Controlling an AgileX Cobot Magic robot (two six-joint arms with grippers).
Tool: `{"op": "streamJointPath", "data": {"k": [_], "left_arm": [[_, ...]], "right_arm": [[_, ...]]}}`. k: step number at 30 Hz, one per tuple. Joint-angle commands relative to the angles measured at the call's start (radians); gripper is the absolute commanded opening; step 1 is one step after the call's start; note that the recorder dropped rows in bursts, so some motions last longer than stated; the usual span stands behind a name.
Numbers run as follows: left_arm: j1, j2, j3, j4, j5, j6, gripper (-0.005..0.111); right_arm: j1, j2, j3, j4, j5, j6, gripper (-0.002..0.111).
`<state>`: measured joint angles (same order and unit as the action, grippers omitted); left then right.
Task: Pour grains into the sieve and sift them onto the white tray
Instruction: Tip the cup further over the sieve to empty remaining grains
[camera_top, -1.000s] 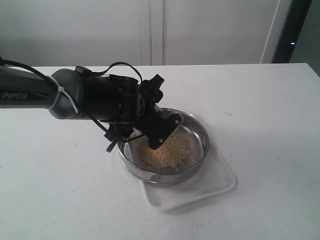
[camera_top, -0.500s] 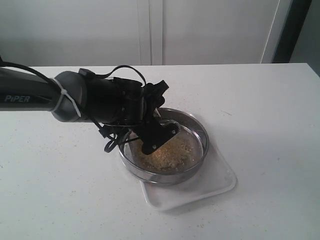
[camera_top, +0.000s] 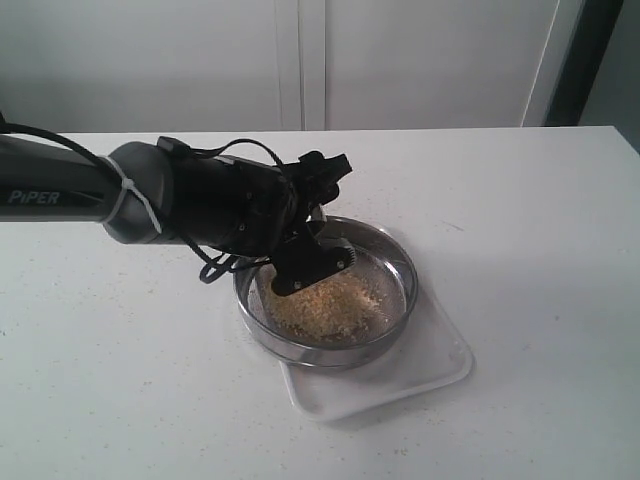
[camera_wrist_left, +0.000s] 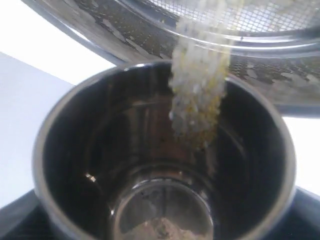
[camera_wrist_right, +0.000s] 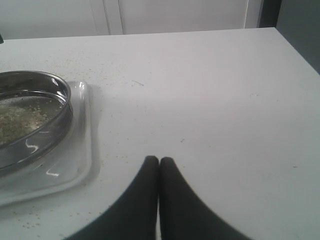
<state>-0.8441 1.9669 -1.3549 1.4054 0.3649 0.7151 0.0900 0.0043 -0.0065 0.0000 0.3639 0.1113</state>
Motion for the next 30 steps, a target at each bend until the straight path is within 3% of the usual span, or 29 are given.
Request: {"op": "streamJointPath", "data": {"k": [1,8,18,30], "left_arm": [[-0.005,-0.005,-0.005,0.044,-0.063,-0.001,0.000],[-0.005,-0.005,-0.005,0.114,-0.136,-0.001,0.000],[-0.005,-0.011,-0.007,0.143,-0.137,-0.001,0.000],[-0.041,-0.034,-0.009,0.199,-0.023,-0.001,0.000]], "right_arm": [[0.002,-0.004,0.007,0.000,-0.014,-0.001,0.000],[0.002,-0.004,0.007,0.000,-0.014,-0.001,0.000],[0.002,-0.004,0.007,0.000,-0.014,-0.001,0.000],[0.002,-0.004,0.007,0.000,-0.014,-0.001,0.000]]}}
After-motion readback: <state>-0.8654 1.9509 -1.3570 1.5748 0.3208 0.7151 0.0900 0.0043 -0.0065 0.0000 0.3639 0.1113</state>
